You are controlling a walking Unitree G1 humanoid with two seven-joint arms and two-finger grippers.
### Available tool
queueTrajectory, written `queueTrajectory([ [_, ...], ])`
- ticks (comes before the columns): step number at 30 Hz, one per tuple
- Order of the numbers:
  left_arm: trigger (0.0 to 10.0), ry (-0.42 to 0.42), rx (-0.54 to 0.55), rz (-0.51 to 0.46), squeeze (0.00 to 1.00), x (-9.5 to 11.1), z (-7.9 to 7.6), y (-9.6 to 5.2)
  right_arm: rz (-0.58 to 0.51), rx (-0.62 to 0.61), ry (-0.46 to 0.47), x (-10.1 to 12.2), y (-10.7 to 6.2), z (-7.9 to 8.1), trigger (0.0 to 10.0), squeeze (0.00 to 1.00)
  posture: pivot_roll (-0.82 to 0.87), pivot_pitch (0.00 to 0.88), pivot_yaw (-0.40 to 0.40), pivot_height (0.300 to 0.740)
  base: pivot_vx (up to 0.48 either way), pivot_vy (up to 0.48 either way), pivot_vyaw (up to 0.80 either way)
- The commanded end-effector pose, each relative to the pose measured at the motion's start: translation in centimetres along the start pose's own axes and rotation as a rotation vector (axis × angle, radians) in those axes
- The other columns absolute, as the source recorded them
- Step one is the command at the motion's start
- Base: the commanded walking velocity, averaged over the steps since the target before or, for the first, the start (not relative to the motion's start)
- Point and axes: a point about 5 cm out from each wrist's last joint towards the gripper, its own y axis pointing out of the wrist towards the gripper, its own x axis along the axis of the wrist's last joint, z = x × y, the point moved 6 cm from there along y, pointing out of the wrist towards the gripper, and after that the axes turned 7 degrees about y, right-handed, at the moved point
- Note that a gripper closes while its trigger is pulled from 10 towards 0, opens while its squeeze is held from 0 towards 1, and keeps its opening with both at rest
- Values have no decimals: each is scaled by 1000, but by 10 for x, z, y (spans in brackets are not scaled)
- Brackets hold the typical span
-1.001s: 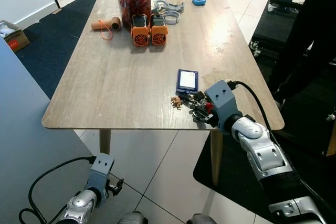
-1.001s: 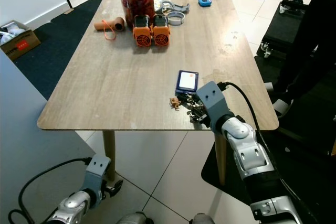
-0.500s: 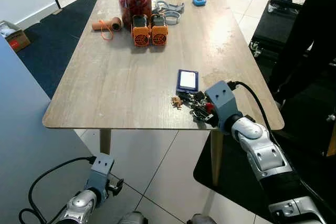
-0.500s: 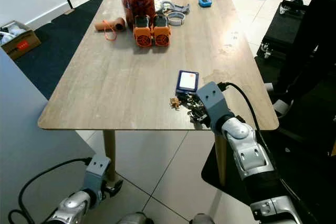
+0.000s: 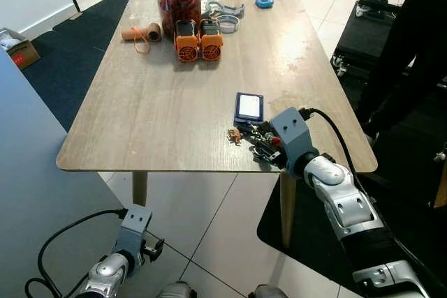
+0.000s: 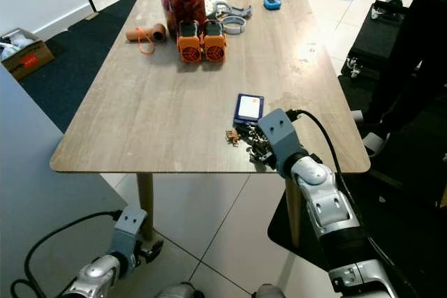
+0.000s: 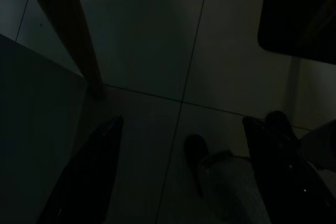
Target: Hang keys on a hook
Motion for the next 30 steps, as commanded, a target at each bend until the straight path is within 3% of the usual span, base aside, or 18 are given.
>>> queueTrajectory([
  [1,10000,17,8,25,0,-8,6,-4,4,8,-5,0,3,4,10000,0,61,95,20,740,0,0,0],
  [16,10000,12,14,34,0,-13,7,-6,-13,28,-8,5,3,11,10000,0,64,107,18,740,0,0,0],
  [30,10000,4,17,31,0,-12,6,-5,-6,9,-1,2,2,8,10000,0,62,120,18,740,0,0,0],
])
